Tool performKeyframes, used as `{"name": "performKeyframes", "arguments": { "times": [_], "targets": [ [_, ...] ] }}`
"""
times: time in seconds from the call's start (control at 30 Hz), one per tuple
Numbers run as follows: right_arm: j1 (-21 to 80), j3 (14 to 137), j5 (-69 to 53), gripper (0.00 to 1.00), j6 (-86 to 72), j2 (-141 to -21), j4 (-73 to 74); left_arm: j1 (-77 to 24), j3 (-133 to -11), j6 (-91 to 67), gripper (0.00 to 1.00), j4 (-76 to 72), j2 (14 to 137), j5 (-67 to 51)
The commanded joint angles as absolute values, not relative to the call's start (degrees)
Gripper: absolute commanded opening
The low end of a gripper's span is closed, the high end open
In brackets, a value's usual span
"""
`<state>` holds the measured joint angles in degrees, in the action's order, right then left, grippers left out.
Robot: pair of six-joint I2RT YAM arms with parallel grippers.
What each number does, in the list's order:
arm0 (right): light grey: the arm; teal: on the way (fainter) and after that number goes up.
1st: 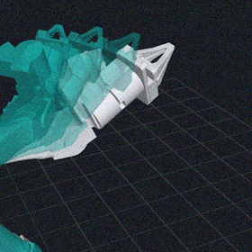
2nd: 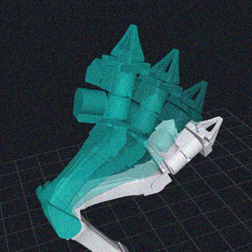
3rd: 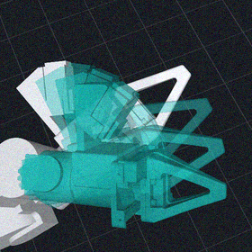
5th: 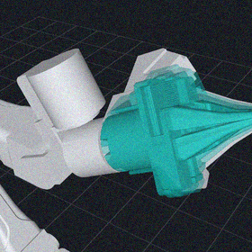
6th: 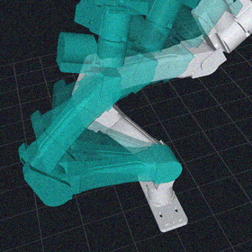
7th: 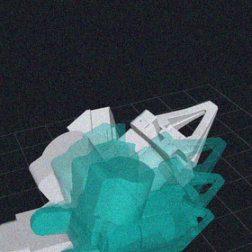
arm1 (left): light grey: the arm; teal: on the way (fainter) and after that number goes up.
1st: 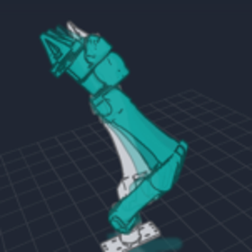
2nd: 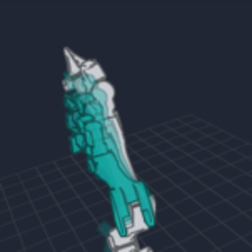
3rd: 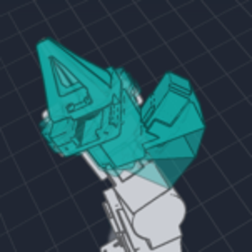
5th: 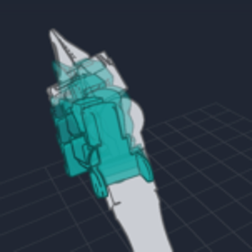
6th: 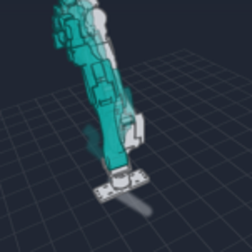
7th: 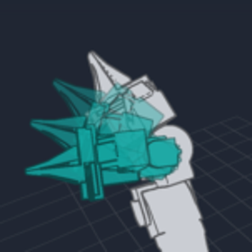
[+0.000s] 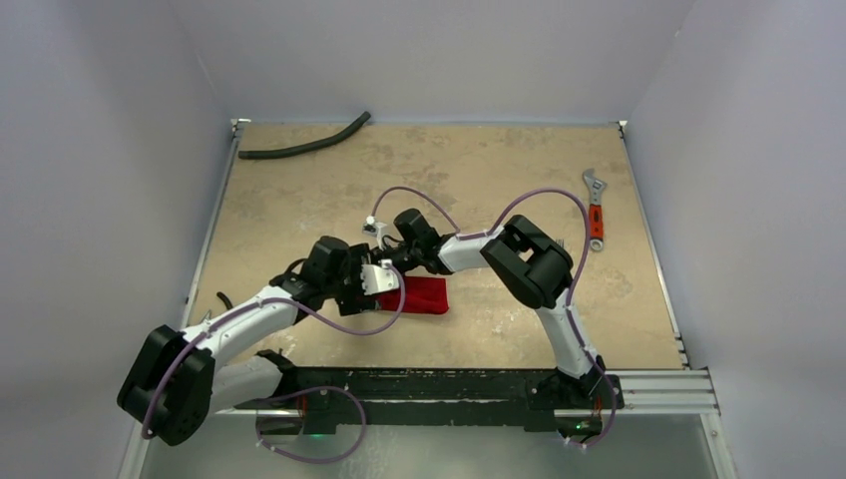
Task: Fold the napkin into a case and place the utensils inside
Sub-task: Grasp the top corner of the smaller rectangle folded napkin from the folded napkin.
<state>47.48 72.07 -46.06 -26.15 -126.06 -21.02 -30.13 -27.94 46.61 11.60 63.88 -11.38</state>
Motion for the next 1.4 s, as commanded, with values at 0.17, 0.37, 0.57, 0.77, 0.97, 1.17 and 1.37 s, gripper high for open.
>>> {"name": "performKeyframes", "arguments": {
  "times": [0.17, 0.37, 0.57, 0.77, 0.97, 1.17, 1.37],
  "targets": [
    [47.28, 69.09, -41.75, 0.0, -24.74, -127.97, -17.4, -30.23, -24.87, 43.41, 0.94, 1.27, 67.24, -4.82],
    [47.22, 68.91, -42.07, 0.0, -24.64, -127.88, -17.58, -28.64, -25.37, 42.08, 0.75, 2.99, 66.8, -6.39],
    [47.24, 68.73, -42.45, 0.0, -24.74, -127.8, -18.14, -26.85, -28.97, 40.37, 0.6, 7.9, 66.05, -10.77],
    [47.2, 68.43, -42.5, 0.0, -24.89, -127.71, -18.52, -26.15, -30.35, 39.6, 0.68, 8.27, 64.82, -10.34],
    [47.26, 68.14, -42.45, 0.0, -24.98, -127.36, -19.23, -26.1, -30.79, 38.12, 0.7, 6.25, 66.73, -9.82],
    [47.26, 68.03, -42.51, 0.0, -25.13, -127.1, -19.55, -26.11, -28.88, 38.8, 0.7, 2.08, 68.25, -8.69],
    [47.26, 68.03, -42.62, 0.0, -25.14, -127.12, -19.97, -26.1, -27.43, 41.17, 0.66, -1.7, 69.25, -7.04]
  ]
}}
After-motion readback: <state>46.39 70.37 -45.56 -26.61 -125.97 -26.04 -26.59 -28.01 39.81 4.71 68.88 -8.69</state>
